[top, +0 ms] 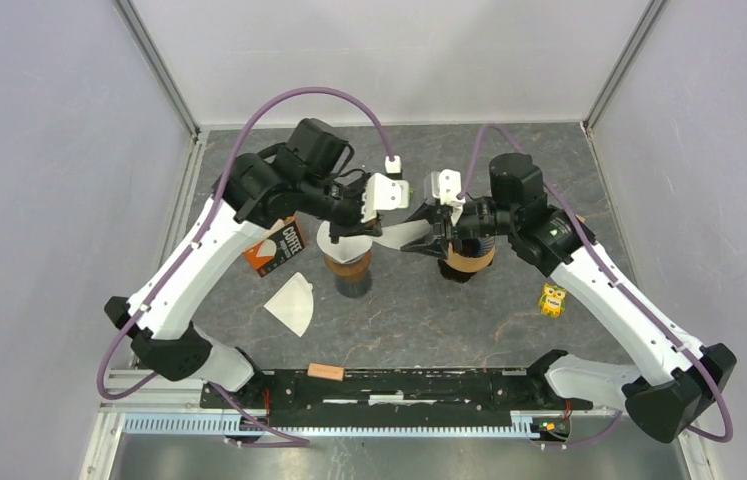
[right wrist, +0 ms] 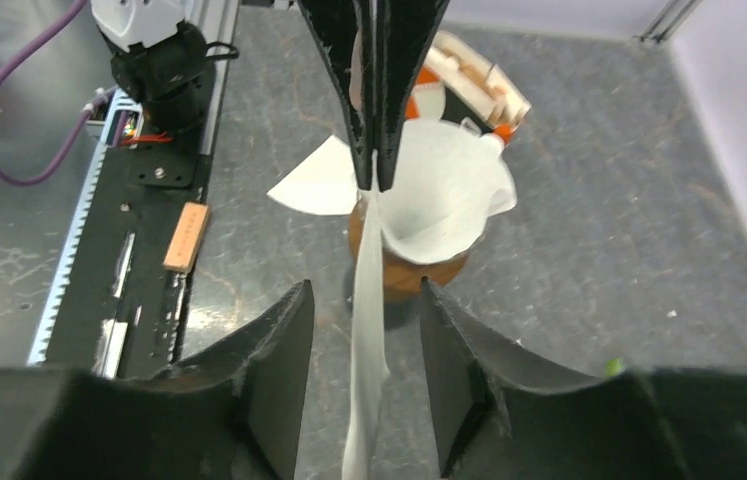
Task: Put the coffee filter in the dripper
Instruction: Place the coffee filter in the coffee dripper.
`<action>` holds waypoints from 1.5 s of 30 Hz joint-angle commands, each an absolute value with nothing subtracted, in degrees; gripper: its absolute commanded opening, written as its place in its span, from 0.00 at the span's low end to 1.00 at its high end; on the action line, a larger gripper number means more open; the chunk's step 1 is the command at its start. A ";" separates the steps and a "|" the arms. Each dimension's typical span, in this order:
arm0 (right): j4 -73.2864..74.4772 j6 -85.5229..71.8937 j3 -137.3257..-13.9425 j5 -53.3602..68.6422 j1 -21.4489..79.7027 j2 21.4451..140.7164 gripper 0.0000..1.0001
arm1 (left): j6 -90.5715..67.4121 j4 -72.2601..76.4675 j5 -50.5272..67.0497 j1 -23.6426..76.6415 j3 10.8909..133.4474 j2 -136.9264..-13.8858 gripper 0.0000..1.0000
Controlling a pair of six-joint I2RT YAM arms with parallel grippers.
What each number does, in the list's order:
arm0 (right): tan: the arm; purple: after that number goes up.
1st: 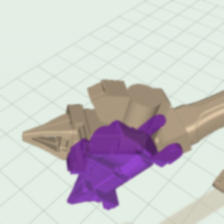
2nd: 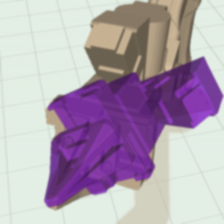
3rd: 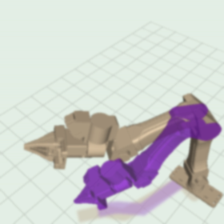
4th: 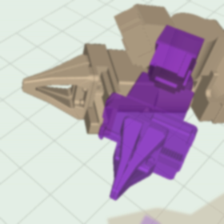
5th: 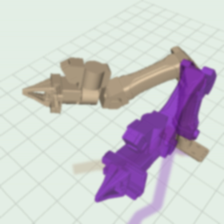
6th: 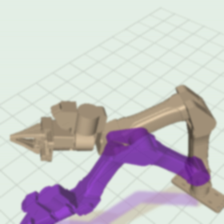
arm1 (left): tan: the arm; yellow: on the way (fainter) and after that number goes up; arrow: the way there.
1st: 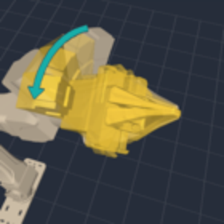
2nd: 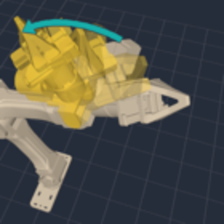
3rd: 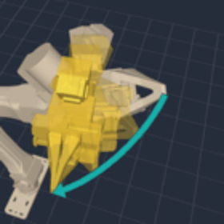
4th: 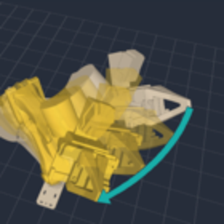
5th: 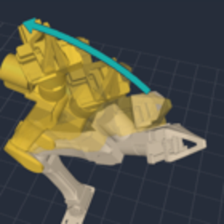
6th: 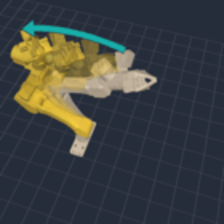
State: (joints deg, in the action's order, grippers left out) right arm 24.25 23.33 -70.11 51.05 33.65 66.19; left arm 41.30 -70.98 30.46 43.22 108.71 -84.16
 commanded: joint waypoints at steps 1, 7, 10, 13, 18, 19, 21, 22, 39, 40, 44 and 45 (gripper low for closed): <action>19.89 20.28 -66.25 53.07 33.84 64.25 0.38 | 37.82 -68.03 27.36 44.72 111.61 -85.80 0.02; 11.81 12.13 -62.52 56.41 30.82 59.68 0.00 | 40.49 -67.85 26.99 44.25 108.29 -84.15 0.21; -1.43 -2.20 -57.38 64.55 27.06 58.34 0.00 | 40.72 -63.42 31.70 41.41 102.38 -80.20 0.55; -24.88 -23.98 -49.20 70.16 24.73 57.57 0.00 | 38.27 -56.87 40.77 35.97 96.62 -75.74 0.75; -50.62 -44.43 -42.43 70.64 23.26 58.67 0.00 | 33.90 -45.43 48.66 34.10 86.66 -70.28 0.80; -50.71 -44.70 -42.45 70.53 23.08 58.82 0.00 | 32.88 -42.47 50.39 34.10 84.87 -69.51 0.78; -52.01 -45.90 -42.03 70.53 23.08 58.90 0.00 | 30.67 -37.95 52.66 34.11 81.23 -68.08 0.71; -52.29 -46.18 -41.80 70.37 23.03 58.93 0.00 | 30.37 -37.06 53.57 34.15 80.36 -67.90 0.69; -49.84 -43.64 -40.87 70.26 22.84 58.90 0.00 | 17.14 -26.19 65.87 34.12 76.48 -70.29 0.50; -49.79 -43.60 -40.86 70.21 22.85 59.00 0.00 | 15.97 -25.11 66.43 34.10 76.09 -70.23 0.48; -49.63 -43.39 -40.79 70.19 22.82 59.10 0.00 | 13.71 -22.94 67.79 34.10 75.25 -70.34 0.45; -49.43 -43.18 -40.85 70.14 22.87 59.02 0.00 | 13.60 -22.94 67.98 34.10 75.09 -70.31 0.45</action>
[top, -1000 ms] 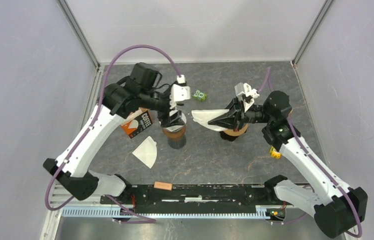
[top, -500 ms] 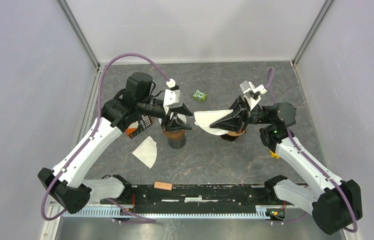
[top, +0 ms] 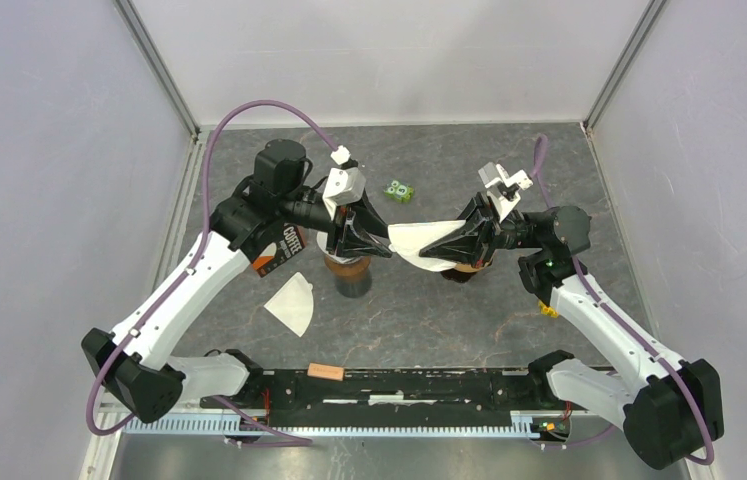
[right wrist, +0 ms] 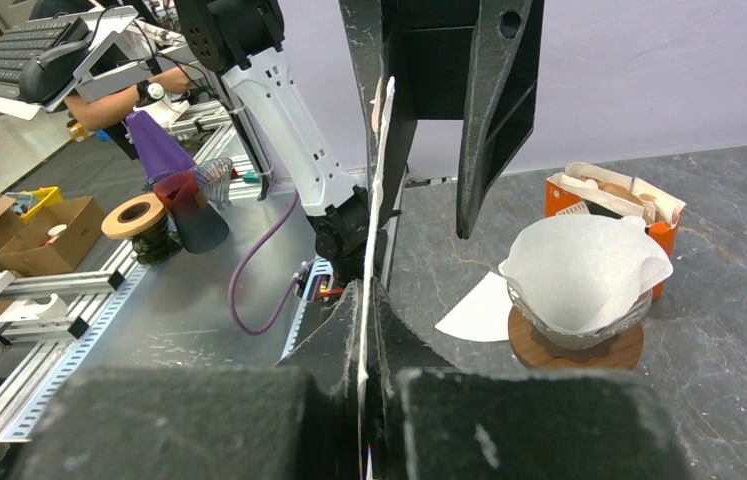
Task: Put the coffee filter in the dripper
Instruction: Place the coffee filter in the coffee dripper.
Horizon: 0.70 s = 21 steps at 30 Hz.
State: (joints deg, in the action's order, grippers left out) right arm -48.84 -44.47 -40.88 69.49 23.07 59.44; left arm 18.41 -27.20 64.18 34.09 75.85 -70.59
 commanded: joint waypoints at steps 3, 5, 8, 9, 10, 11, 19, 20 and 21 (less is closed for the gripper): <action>-48.81 -42.72 -41.00 70.14 22.85 58.89 0.00 | 13.57 -22.93 68.23 34.10 74.55 -70.16 0.46; -48.37 -42.40 -41.04 70.18 22.84 59.04 0.00 | 13.69 -22.98 68.25 34.10 74.19 -70.01 0.48; -47.83 -41.93 -41.14 69.98 22.83 59.17 0.00 | 15.10 -24.35 67.51 34.10 74.01 -69.57 0.51; -47.69 -41.85 -41.14 69.93 22.80 59.26 0.00 | 15.37 -24.68 67.36 34.10 73.95 -69.40 0.51; -47.41 -41.59 -41.21 69.88 22.83 59.37 0.00 | 15.44 -24.63 67.04 34.16 73.80 -69.21 0.51; -47.13 -41.41 -41.26 69.88 22.78 59.37 0.00 | 15.27 -24.26 66.64 34.18 73.68 -69.15 0.51; -46.38 -40.70 -41.22 69.83 22.84 59.35 0.00 | 10.48 -18.98 65.90 34.19 73.60 -70.23 0.43; -46.12 -40.51 -41.22 69.80 22.85 59.39 0.00 | 10.36 -18.95 65.92 34.22 73.69 -70.18 0.41; -45.98 -40.37 -41.22 69.79 22.85 59.37 0.00 | 10.25 -18.91 66.06 34.19 73.86 -70.32 0.40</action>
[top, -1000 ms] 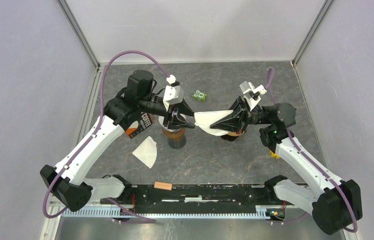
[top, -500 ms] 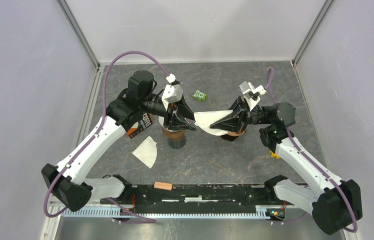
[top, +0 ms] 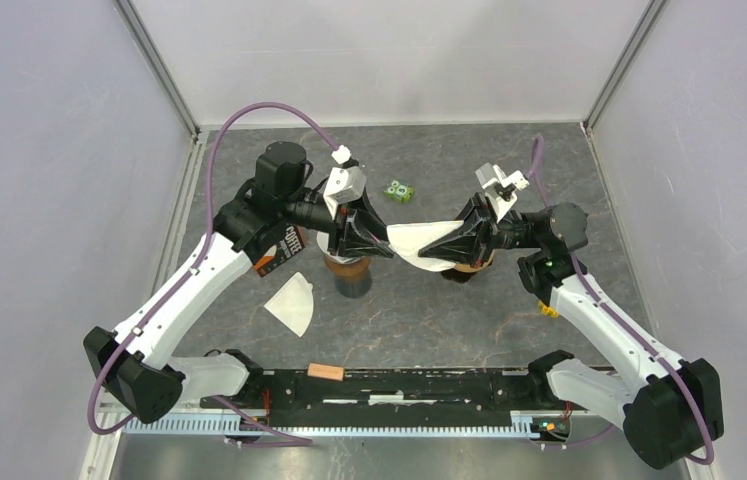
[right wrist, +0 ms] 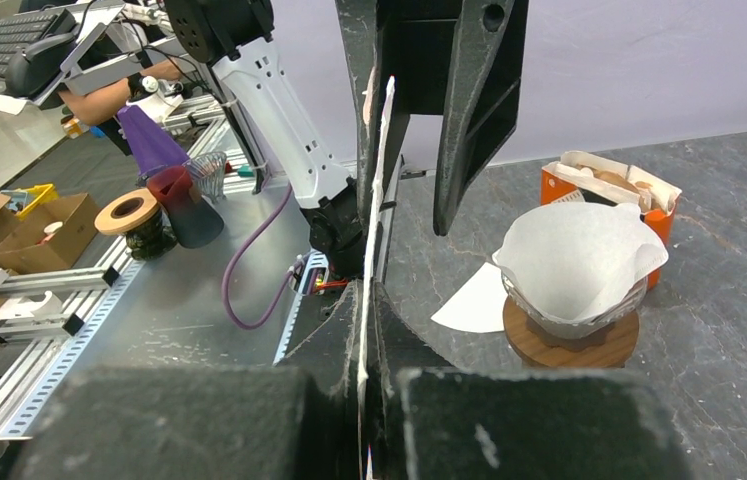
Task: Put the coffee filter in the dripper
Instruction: Place the coffee filter in the coffee dripper.
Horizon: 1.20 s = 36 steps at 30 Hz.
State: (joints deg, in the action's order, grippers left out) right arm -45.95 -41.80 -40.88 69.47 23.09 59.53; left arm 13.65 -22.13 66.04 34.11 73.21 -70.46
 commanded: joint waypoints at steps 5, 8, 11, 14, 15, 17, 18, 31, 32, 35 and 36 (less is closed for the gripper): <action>-45.79 -40.26 -41.40 69.91 22.83 59.34 0.00 | 10.63 -19.22 66.23 34.19 73.67 -70.07 0.31; -45.71 -40.25 -41.31 69.88 22.84 59.20 0.00 | 11.46 -19.51 66.27 34.19 72.96 -69.70 0.26; -45.63 -40.25 -41.40 69.95 22.87 59.26 0.00 | 11.81 -19.58 66.58 34.17 72.77 -69.71 0.22; -45.62 -40.19 -41.57 69.89 22.86 59.33 0.00 | 12.61 -20.31 67.33 34.19 72.95 -69.62 0.26; -45.57 -40.20 -41.57 69.92 22.85 59.44 0.00 | 13.20 -20.99 67.39 34.16 73.00 -69.46 0.29; -45.53 -40.15 -41.57 69.88 22.83 59.44 0.00 | 14.05 -21.56 67.50 34.13 72.78 -69.23 0.33; -45.53 -40.12 -41.57 69.88 22.84 59.44 0.00 | 14.44 -22.00 67.50 34.17 72.70 -69.09 0.34; -44.84 -39.77 -41.74 69.88 22.85 59.47 0.00 | 14.99 -22.26 67.94 34.14 73.33 -69.36 0.09; -44.70 -39.71 -41.74 69.92 22.85 59.46 0.00 | 15.15 -22.24 68.01 34.11 73.22 -69.27 0.06; -44.05 -39.20 -41.79 69.70 22.81 59.66 0.00 | 14.92 -21.85 67.81 34.19 73.11 -69.14 0.02; -43.24 -38.55 -41.83 69.58 22.85 59.56 0.00 | 14.15 -21.19 67.98 34.20 72.73 -69.03 0.02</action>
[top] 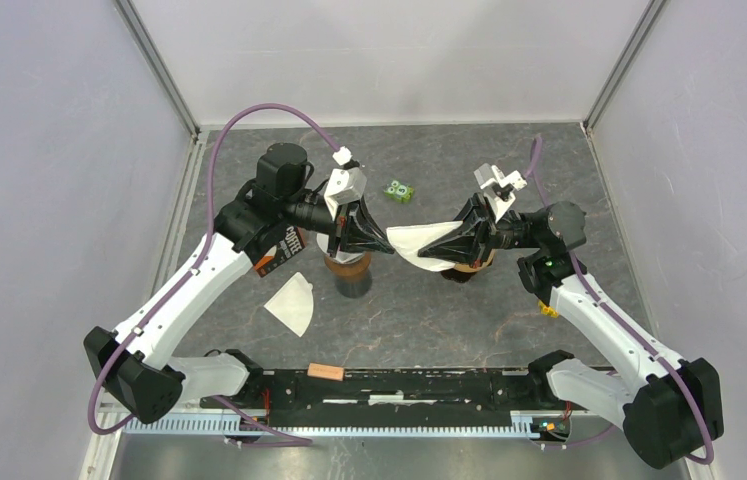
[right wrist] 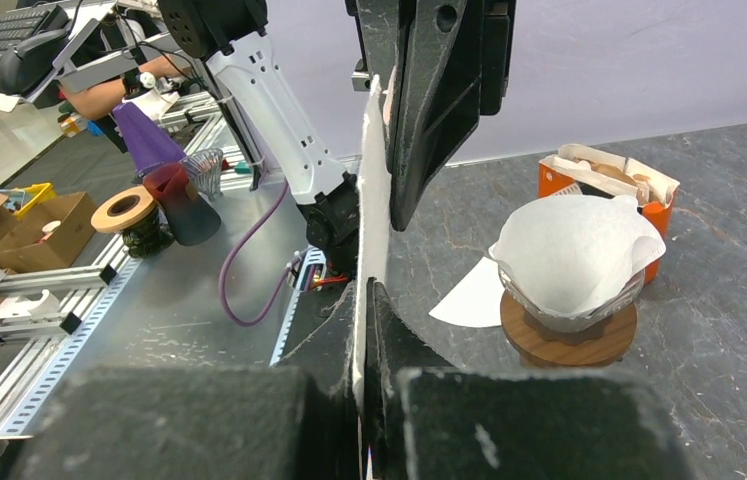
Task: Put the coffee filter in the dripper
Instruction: Place the coffee filter in the coffee dripper.
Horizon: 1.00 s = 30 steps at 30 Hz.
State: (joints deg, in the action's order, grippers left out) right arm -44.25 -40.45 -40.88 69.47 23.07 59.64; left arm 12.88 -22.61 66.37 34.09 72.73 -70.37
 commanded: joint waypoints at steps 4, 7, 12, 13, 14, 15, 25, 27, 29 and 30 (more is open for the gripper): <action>-36.24 -33.06 -43.18 68.28 22.55 59.51 0.01 | 9.47 -16.59 68.84 34.22 70.32 -68.24 0.02; -34.30 -32.21 -43.66 67.66 22.24 59.76 0.01 | 8.01 -14.69 70.95 34.22 68.60 -67.64 0.02; -34.19 -32.96 -43.77 67.08 21.80 60.30 0.01 | 7.95 -14.70 72.80 34.19 67.29 -67.19 0.02; -34.19 -33.03 -43.77 67.03 21.75 60.43 0.02 | 7.92 -14.51 72.49 34.22 67.11 -67.15 0.02; -34.10 -33.01 -43.84 66.94 21.77 60.54 0.04 | 7.91 -14.29 72.20 34.19 66.98 -67.22 0.02; -34.08 -33.04 -43.77 66.88 21.80 60.63 0.06 | 7.79 -13.75 71.50 34.28 66.87 -67.32 0.02; -21.55 -22.99 -48.00 64.71 20.79 60.64 0.65 | -3.38 -4.11 64.62 34.72 64.17 -69.01 0.02; -11.52 -14.51 -52.26 61.93 19.85 60.20 0.71 | -3.30 -5.97 62.08 34.72 64.33 -68.90 0.02; -0.66 -4.82 -57.36 57.38 19.35 59.69 0.74 | -2.99 -8.35 59.60 34.72 64.77 -68.74 0.02; 5.60 0.37 -59.69 54.58 19.29 59.35 0.75 | -2.99 -9.08 58.70 34.72 64.86 -68.65 0.02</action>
State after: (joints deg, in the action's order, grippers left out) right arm -15.53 -20.14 -49.71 63.59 20.16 60.86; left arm 0.82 -8.97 64.05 34.52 64.20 -69.38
